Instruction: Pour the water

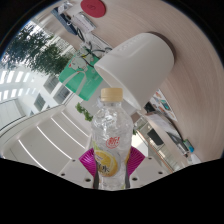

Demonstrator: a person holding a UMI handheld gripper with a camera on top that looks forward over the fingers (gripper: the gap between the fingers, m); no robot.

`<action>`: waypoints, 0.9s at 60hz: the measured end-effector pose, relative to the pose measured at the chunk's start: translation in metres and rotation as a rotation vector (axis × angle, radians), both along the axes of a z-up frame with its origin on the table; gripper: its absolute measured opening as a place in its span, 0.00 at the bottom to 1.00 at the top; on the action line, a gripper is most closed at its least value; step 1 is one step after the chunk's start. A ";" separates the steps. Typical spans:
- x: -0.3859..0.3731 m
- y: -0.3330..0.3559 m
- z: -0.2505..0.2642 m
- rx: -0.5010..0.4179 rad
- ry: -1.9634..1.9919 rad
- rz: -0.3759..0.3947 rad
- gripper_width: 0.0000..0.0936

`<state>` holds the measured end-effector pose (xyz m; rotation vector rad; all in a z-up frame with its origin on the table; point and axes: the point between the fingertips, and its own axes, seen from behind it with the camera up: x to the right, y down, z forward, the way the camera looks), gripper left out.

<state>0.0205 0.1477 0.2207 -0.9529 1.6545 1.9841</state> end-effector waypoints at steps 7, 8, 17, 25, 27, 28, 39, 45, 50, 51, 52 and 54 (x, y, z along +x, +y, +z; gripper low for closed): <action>0.003 0.000 0.003 0.015 0.036 -0.012 0.38; 0.003 0.000 0.003 0.016 0.041 -0.012 0.38; 0.000 -0.003 0.011 0.052 -0.084 0.025 0.38; -0.006 -0.003 0.076 0.231 -0.603 0.115 0.38; 0.004 0.000 0.099 0.279 -0.769 0.101 0.38; 0.012 0.001 0.110 0.297 -0.854 0.084 0.38; 0.184 0.017 0.195 0.314 -1.810 -0.297 0.42; 0.275 0.015 0.176 0.205 -2.171 -0.456 0.53; 0.322 0.019 0.108 0.106 -2.338 -0.418 0.54; 0.330 0.018 0.087 0.080 -2.355 -0.397 0.54; 0.337 0.016 0.066 0.049 -2.364 -0.372 0.54; 0.348 0.013 0.026 -0.001 -2.366 -0.319 0.54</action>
